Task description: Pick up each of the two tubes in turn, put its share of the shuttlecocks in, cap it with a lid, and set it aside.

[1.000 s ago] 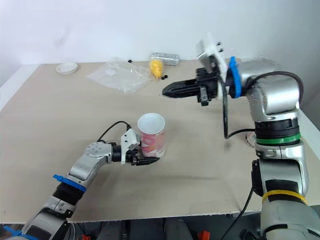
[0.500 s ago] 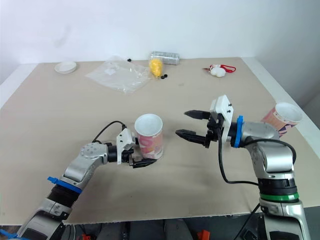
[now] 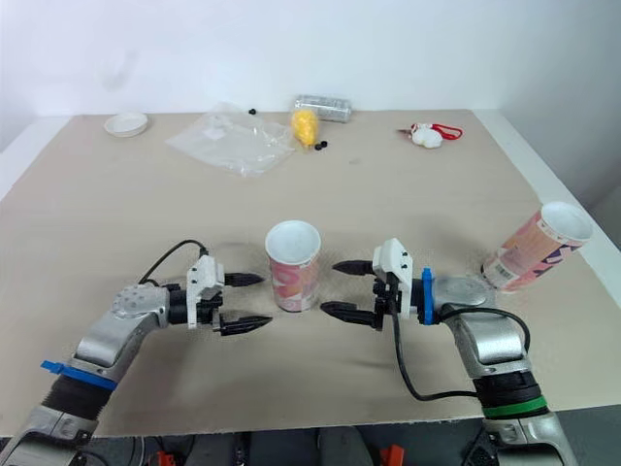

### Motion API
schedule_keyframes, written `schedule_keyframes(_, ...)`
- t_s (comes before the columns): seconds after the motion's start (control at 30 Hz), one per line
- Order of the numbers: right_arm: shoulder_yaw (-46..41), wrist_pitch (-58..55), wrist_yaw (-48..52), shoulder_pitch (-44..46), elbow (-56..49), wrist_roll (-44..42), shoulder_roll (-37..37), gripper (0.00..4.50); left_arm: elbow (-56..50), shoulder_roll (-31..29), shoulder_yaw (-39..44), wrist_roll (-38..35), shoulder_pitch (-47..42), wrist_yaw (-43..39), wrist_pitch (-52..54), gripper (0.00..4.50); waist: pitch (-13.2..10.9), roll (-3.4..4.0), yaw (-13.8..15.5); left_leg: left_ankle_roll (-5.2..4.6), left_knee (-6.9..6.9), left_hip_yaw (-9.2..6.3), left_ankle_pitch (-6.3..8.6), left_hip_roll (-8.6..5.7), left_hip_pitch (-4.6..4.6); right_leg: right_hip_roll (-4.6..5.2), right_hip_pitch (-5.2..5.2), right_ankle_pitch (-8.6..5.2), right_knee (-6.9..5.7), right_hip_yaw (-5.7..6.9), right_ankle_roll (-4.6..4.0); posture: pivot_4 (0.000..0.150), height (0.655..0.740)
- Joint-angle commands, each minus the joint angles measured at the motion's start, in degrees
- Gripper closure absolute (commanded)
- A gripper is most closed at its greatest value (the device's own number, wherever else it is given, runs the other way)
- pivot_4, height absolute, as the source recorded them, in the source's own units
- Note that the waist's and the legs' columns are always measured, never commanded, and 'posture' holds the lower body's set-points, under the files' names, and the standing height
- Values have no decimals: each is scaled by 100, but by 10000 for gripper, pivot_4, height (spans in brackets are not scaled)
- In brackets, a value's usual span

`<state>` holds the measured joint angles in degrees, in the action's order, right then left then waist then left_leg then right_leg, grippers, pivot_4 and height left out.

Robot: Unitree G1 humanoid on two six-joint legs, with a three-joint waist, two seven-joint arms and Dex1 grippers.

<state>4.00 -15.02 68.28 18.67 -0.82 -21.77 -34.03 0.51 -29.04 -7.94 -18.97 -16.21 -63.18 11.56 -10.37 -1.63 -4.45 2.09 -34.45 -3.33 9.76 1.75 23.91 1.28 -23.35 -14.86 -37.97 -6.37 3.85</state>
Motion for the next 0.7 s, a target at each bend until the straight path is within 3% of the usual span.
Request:
schedule_keyframes(0.03, 107, 313, 48, 69, 89, 120, 78, 918, -492, -125, 194, -249, 130, -44, 106, 0, -2, 1, 7, 2, 0, -1, 1, 0, 1, 0, 0, 2, 0, 1, 8, 1500, 7400)
schedule_keyframes(0.43, 494, 862, 257, 401, 773, 341, 445, 918, -1061, -189, 336, -567, 399, 109, 448, 0, -3, 1, 22, 15, -3, -7, 10, 0, 7, -2, 0, -7, 0, 4, 13, 1500, 7400)
schedule_keyframes(0.7, 614, 995, 345, 643, 1133, 378, 768, 918, -1059, 32, 446, -579, 512, 250, -40, 0, -3, 1, 25, 15, -7, -9, 10, 0, 9, 0, 1, -6, 0, 6, 13, 1500, 7400)
